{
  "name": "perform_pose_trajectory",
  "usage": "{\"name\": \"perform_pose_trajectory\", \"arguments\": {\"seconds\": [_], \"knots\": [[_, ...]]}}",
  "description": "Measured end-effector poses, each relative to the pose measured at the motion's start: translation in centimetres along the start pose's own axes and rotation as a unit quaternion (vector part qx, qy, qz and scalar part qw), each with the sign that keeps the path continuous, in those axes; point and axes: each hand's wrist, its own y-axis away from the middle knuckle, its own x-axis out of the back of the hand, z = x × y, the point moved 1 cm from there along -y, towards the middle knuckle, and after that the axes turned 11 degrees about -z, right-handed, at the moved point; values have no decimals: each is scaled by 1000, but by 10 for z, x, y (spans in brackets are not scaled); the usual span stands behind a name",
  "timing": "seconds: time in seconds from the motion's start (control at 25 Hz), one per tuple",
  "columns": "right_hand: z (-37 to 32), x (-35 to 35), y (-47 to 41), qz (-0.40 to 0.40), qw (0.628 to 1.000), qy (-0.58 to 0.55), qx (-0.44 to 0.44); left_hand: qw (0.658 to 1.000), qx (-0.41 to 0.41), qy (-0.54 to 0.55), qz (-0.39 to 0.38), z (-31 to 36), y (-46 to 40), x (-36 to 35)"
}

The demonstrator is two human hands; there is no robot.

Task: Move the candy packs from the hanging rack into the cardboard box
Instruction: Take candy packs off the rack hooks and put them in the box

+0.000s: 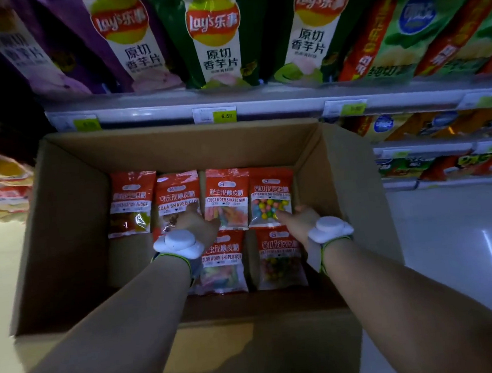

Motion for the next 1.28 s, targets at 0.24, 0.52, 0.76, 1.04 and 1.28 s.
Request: {"name": "perform_pose_trajectory", "arguments": {"seconds": [0.24, 0.52, 0.76, 1.04, 1.28], "knots": [[5, -13, -71, 22, 1000, 9, -9, 998, 1, 1, -61, 12, -51, -29], [30, -12, -122, 11, 995, 19, -93, 988, 78, 93, -96, -13, -75, -48], [36, -3, -128, -21, 993, -56, -106, 994, 69, 70, -57, -46, -85, -48], [31, -16, -97, 39, 981, -190, -31, 987, 38, 122, -95, -41, -68, -23], [-11, -69, -70, -135, 937, -318, 53, 961, 27, 254, -105, -35, -55, -7]]}}
